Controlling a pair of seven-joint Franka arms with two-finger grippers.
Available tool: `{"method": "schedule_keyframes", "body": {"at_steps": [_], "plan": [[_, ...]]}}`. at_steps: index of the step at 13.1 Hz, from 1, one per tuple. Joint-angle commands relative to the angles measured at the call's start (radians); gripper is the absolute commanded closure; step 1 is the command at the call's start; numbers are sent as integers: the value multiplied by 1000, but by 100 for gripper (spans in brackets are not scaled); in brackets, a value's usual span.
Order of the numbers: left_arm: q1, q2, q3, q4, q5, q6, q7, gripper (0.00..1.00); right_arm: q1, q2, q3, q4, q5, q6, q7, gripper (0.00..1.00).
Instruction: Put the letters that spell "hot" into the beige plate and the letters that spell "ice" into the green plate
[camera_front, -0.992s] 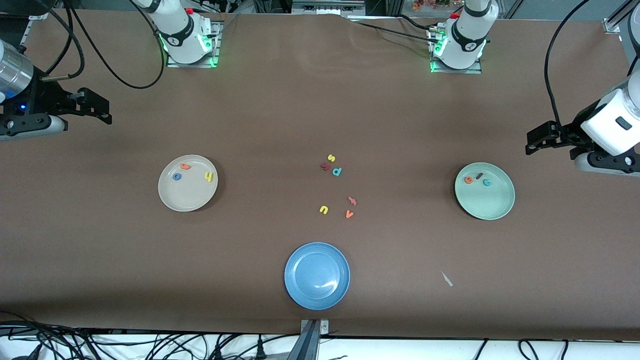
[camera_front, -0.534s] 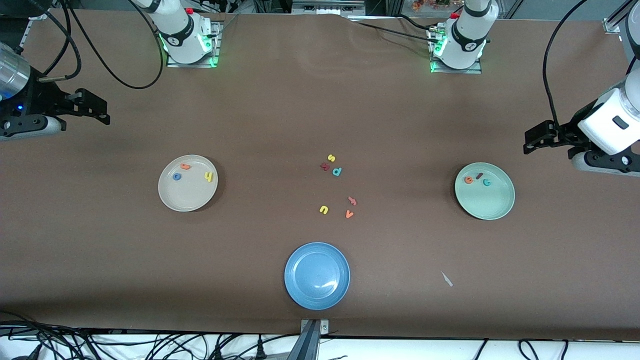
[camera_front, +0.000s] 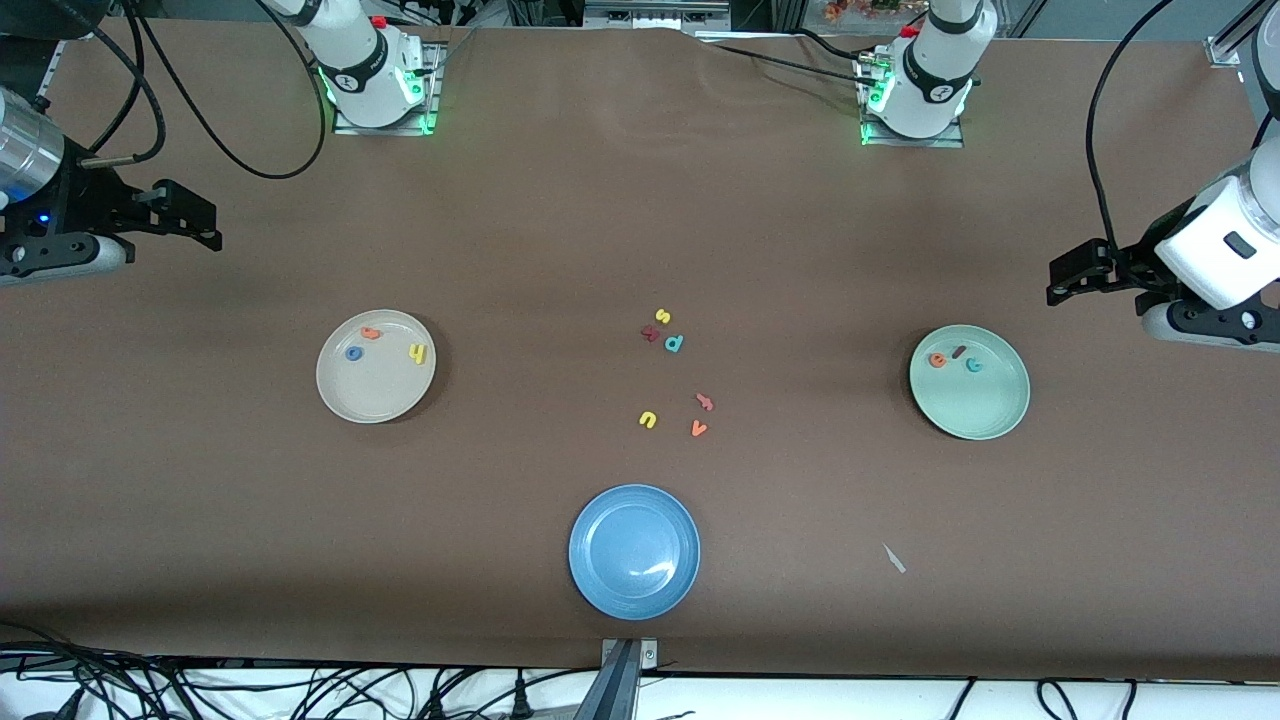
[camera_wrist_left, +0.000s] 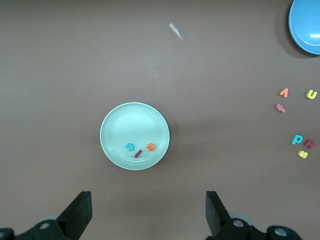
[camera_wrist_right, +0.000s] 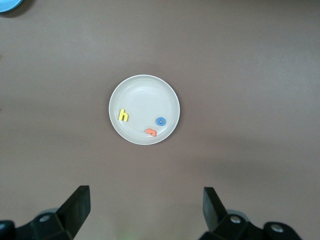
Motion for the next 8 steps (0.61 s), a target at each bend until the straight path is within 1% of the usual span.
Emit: {"method": "schedule_keyframes", "body": {"at_steps": [1,8], "plan": [[9,-5,3,12,-33,-19,22,0,-5,8,-8,22,16,-21,-5,0],[5,-2,1,12,-33,-17,23,0,-17,6,-2,22,16,-20,-8,0]]}}
